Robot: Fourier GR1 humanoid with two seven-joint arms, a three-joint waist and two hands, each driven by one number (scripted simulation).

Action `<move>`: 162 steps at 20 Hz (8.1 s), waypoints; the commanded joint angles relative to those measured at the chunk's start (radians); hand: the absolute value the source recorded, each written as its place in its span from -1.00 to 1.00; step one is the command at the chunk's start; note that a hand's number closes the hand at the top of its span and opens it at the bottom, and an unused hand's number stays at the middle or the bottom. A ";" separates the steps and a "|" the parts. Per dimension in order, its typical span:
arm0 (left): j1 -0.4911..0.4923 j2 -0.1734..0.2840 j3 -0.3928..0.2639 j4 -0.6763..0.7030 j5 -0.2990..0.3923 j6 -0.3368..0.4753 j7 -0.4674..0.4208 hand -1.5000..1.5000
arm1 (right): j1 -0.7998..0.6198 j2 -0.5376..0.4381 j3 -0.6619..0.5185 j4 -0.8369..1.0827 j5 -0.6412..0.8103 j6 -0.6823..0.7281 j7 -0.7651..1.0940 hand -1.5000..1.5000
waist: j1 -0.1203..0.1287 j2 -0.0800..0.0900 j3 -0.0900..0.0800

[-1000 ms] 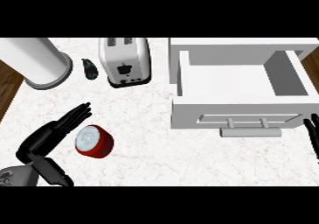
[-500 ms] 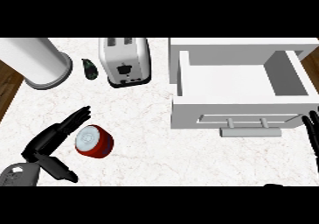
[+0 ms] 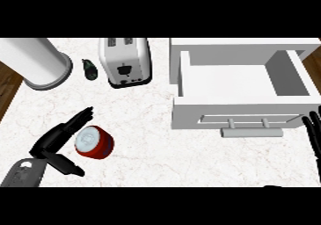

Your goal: Pick up the can, place it into the drawer and close the drawer

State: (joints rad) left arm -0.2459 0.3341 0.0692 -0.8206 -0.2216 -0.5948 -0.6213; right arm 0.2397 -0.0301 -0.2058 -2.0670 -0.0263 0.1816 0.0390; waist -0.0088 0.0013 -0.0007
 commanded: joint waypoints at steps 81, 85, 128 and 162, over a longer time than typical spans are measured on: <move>-0.444 -0.334 -0.206 -0.534 0.224 0.905 0.820 1.00 | 0.068 0.012 -0.067 -0.132 -0.089 0.032 0.051 -1.00 | -0.006 -0.001 0.001; -0.549 -0.334 -0.194 -0.518 0.191 0.923 0.877 1.00 | 0.106 0.029 -0.061 -0.110 -0.087 0.045 0.000 -1.00 | -0.004 -0.001 0.001; -1.235 -0.334 -0.525 0.392 0.652 1.220 0.659 1.00 | -0.048 -0.003 -0.043 -0.111 -0.072 0.005 0.137 -1.00 | -0.073 0.016 0.003; -1.151 -0.334 -0.669 0.452 0.848 1.371 0.511 -1.00 | -0.117 -0.104 -0.031 -0.176 0.087 0.024 0.057 -1.00 | -0.113 0.028 0.001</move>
State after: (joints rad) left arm -1.4178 0.0000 -0.6218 -0.3675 0.5947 0.7796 -0.0759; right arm 0.1132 -0.1036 -0.2453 -2.1766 -0.0031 0.2025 0.1057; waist -0.1284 0.0308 0.0019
